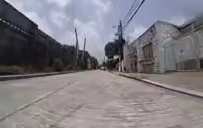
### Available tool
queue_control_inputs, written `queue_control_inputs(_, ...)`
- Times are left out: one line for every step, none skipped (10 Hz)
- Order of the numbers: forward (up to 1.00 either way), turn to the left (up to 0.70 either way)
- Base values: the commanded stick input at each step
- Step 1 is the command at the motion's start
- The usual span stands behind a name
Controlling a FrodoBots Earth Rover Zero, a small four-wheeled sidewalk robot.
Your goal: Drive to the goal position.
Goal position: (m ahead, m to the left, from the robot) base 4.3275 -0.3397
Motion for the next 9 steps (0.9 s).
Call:
queue_control_inputs(0.5,0.01)
queue_control_inputs(0.5,0.01)
queue_control_inputs(0.5,0.01)
queue_control_inputs(0.5,0.01)
queue_control_inputs(0.5,0.01)
queue_control_inputs(0.5,0.01)
queue_control_inputs(0.5,0.01)
queue_control_inputs(0.5,0.01)
queue_control_inputs(0.5,0.01)
